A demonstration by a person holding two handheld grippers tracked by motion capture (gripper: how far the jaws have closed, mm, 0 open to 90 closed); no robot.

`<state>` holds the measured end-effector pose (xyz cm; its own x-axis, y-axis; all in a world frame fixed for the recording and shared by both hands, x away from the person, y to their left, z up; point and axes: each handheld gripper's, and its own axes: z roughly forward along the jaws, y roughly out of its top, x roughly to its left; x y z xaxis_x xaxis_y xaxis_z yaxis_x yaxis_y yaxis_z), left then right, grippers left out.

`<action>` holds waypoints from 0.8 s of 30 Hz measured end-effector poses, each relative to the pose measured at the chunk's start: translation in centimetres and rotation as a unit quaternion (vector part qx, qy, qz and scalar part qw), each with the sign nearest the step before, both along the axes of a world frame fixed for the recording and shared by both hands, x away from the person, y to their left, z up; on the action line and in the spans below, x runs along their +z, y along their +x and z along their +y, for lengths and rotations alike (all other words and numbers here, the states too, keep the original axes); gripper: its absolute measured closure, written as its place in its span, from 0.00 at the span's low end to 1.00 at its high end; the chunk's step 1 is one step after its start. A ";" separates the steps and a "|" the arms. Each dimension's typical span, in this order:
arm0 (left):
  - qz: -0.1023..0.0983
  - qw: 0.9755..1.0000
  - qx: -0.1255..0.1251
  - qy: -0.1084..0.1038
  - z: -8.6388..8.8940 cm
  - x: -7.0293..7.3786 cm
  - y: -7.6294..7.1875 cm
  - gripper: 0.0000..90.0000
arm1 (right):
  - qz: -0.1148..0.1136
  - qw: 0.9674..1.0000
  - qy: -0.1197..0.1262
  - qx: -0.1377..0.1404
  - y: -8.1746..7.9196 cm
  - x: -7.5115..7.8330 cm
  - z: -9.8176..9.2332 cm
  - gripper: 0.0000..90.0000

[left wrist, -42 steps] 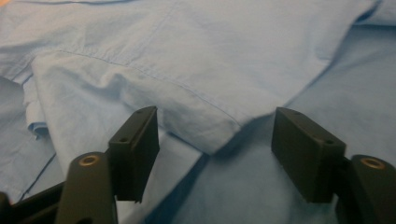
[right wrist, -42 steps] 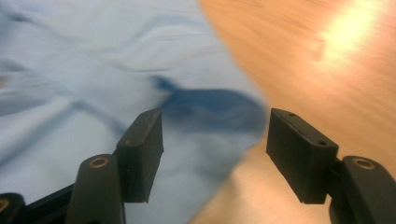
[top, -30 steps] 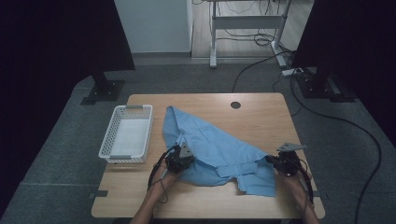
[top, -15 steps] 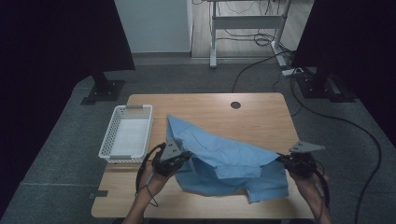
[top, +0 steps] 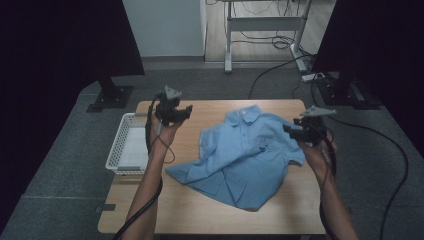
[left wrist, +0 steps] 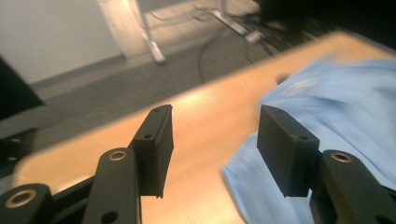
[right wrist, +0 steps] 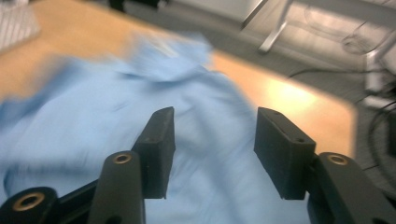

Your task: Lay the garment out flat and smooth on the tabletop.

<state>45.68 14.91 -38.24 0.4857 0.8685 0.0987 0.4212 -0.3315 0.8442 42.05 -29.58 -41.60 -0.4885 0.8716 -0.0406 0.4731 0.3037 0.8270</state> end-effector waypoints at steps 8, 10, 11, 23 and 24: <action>0.057 0.996 -0.063 0.017 -0.6 -7.5 -2.1 0.44 | 0.074 0.997 0.009 0.018 -0.7 -6.7 0.0 0.47; 0.062 0.995 -0.073 0.011 -0.6 -8.6 -2.5 0.44 | 0.079 0.997 0.009 0.025 -1.0 -7.5 0.3 0.45; 0.065 0.995 -0.077 0.014 -0.7 -9.1 -2.6 0.43 | 0.082 0.996 0.009 0.028 -1.1 -7.9 0.4 0.45; 0.090 0.990 -0.106 0.024 -1.4 -13.5 -3.5 0.37 | 0.101 0.993 0.009 0.065 -3.4 -10.9 2.0 0.35; 0.093 0.990 -0.105 0.027 -1.4 -13.7 -3.4 0.37 | 0.102 0.992 0.010 0.068 -3.6 -11.1 2.1 0.35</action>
<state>42.26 13.48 -51.97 0.6691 0.7423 0.0346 0.4842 -0.4709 0.7374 38.41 -27.47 -52.75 -0.5980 0.7967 0.0879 0.5871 0.3607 0.7247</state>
